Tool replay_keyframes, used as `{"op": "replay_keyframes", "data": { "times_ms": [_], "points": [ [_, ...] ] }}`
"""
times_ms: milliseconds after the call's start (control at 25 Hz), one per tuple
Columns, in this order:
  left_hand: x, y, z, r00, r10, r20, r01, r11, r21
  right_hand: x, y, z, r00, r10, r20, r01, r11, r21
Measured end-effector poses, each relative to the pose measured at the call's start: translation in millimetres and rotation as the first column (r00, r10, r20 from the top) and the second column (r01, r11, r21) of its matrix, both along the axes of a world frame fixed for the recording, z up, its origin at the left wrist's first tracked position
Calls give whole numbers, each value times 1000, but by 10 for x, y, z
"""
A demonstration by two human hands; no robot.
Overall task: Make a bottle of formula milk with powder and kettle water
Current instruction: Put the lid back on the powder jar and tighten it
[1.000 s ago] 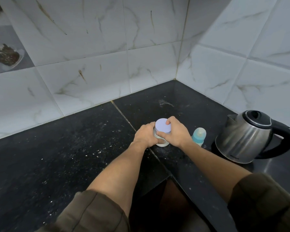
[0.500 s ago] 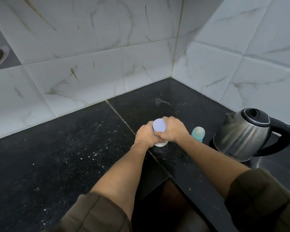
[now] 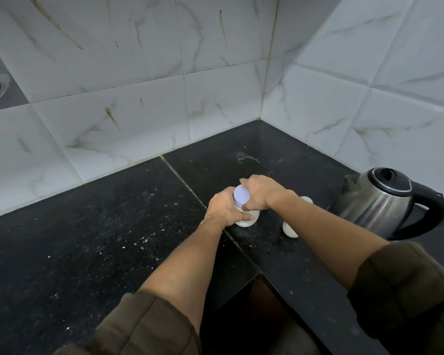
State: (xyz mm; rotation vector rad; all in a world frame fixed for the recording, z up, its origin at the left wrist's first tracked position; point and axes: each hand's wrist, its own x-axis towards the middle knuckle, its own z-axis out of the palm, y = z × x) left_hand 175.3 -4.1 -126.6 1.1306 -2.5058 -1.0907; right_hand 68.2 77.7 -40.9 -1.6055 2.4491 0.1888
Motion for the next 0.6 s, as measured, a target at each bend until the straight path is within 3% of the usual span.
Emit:
{"op": "replay_keyframes", "data": {
  "times_ms": [160, 440, 600],
  "points": [
    [0, 2, -42, 998, 38, -41, -37, 999, 28, -16, 0, -81, 1000, -15, -27, 14, 1000, -26],
    [2, -3, -88, 996, 60, -71, -56, 997, 61, 125, -15, -277, 955, -284, -88, 266, 948, -177],
    [5, -32, -68, 998, 30, -56, -27, 998, 49, 43, -53, -179, 978, -185, -96, 173, 978, -119]
  ]
}}
